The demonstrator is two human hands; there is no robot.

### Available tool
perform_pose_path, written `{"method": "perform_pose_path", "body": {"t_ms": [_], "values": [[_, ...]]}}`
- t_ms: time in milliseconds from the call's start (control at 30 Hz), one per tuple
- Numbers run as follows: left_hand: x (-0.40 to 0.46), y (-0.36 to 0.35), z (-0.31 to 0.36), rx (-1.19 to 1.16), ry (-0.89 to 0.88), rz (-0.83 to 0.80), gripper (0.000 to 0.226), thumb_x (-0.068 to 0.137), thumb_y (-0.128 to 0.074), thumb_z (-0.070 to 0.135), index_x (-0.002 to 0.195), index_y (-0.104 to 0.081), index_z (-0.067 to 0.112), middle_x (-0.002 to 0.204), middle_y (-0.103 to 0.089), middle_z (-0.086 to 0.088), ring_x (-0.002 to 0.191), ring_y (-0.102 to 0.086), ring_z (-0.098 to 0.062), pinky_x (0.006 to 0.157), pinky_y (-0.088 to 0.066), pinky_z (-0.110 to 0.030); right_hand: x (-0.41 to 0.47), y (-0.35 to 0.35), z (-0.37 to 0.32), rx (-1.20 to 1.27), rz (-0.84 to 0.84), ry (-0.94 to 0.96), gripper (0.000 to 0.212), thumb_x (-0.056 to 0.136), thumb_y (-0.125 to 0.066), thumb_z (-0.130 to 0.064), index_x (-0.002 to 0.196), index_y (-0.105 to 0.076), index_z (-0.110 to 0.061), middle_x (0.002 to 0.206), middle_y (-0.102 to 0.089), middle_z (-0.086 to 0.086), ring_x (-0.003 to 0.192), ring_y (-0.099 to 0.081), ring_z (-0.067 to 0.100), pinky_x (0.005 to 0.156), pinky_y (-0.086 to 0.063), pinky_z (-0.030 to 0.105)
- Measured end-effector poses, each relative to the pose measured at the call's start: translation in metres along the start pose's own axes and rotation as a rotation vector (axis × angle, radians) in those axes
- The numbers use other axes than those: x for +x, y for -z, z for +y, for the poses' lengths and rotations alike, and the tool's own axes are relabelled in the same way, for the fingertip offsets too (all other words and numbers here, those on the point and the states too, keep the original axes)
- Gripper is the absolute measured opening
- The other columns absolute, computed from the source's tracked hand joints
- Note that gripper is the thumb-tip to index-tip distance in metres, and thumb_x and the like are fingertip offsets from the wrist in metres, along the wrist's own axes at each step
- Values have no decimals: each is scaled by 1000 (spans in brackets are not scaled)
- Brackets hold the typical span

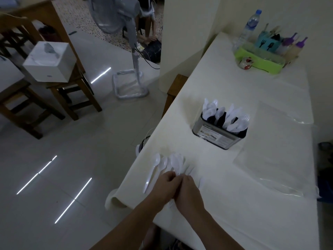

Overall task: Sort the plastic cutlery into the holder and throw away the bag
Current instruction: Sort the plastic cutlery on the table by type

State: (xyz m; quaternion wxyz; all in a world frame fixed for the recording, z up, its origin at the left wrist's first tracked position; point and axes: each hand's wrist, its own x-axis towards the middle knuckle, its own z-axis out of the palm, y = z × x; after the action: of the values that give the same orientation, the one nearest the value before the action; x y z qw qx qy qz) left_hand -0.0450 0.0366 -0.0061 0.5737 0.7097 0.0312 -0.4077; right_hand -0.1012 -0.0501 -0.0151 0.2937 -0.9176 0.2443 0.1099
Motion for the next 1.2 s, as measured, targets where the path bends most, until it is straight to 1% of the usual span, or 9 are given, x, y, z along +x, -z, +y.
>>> {"method": "perform_pose_path", "body": {"t_ms": [167,333,433,500,567,667,800,933,1200], "values": [[8,22,-3,41,28,192,27,97,-51,30,92,-64,8,89,-70,-15,80,-67,-23,75,-55,-38,-6,-3,-19,-64,-66,185,39,97,-50,-31,134,-45,-19,117,-49,2,91,-60,19,71,-48,27],[18,43,0,139,37,340,26,101,-39,21,94,-60,7,83,-64,-12,69,-62,-20,59,-48,-29,-6,-12,-30,63,-148,211,49,97,-47,-43,142,-36,-26,125,-47,-1,102,-58,18,83,-52,32],[25,54,-3,231,51,443,27,102,-35,21,93,-56,5,83,-63,-12,75,-63,-28,65,-50,-35,-5,-15,-23,113,-129,142,45,98,-47,-43,137,-46,-20,127,-50,-1,110,-57,17,91,-50,31],[26,60,-5,356,39,499,26,101,-36,21,84,-50,8,79,-57,-7,76,-57,-26,67,-42,-32,-4,-17,-13,105,-131,84,43,97,-48,-42,133,-52,-19,127,-53,-1,111,-57,16,92,-49,30],[26,61,-10,436,36,482,21,98,-44,29,88,-48,11,81,-55,-2,77,-54,-22,69,-38,-31,-5,-17,-4,80,-126,52,35,96,-49,-38,124,-58,-19,119,-57,-1,105,-59,16,88,-51,32],[28,59,-17,583,58,414,36,85,-56,51,98,-51,17,86,-58,5,78,-56,-18,69,-39,-30,-8,-17,5,37,-75,12,22,94,-48,-35,103,-62,-21,99,-60,-3,89,-59,15,78,-53,35],[33,57,-23,632,51,394,27,79,-65,44,87,-50,23,76,-56,10,70,-57,-13,64,-40,-28,-13,-17,13,3,-35,-43,19,91,-49,-32,82,-60,-20,81,-59,-3,73,-58,14,67,-53,36],[36,60,-25,699,28,368,28,84,-62,40,67,-47,22,66,-54,6,59,-52,-11,57,-39,-26,-17,-20,14,15,-43,-51,19,93,-50,-32,86,-62,-20,83,-61,-3,74,-59,13,67,-52,32],[36,65,-21,703,-18,364,23,85,-54,26,67,-50,13,65,-53,0,56,-47,-13,50,-33,-26,-10,-26,-3,37,-23,-66,19,93,-50,-31,91,-66,-21,89,-66,-4,79,-62,15,69,-53,31]]}}
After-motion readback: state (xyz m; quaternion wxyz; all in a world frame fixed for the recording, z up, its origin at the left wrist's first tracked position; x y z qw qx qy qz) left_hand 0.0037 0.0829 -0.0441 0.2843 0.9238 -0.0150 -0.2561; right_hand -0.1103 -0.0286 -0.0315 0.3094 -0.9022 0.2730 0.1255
